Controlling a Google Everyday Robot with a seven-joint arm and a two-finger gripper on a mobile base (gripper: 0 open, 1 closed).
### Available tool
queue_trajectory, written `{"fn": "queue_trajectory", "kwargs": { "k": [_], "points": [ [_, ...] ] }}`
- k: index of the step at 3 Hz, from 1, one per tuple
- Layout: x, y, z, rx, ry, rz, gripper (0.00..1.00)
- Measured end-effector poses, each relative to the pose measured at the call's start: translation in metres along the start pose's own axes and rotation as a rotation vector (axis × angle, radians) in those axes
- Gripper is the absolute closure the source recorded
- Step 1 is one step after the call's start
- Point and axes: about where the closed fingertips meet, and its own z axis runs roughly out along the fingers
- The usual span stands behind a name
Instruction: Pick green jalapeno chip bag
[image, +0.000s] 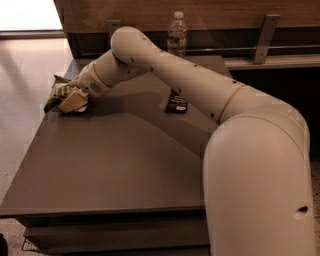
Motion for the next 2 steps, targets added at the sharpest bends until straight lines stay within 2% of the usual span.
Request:
{"fn": "queue_trajectory", "kwargs": {
  "k": [2],
  "points": [
    [-0.0012, 0.0000, -0.0008, 0.000, 0.000, 0.000, 1.00]
  ]
}}
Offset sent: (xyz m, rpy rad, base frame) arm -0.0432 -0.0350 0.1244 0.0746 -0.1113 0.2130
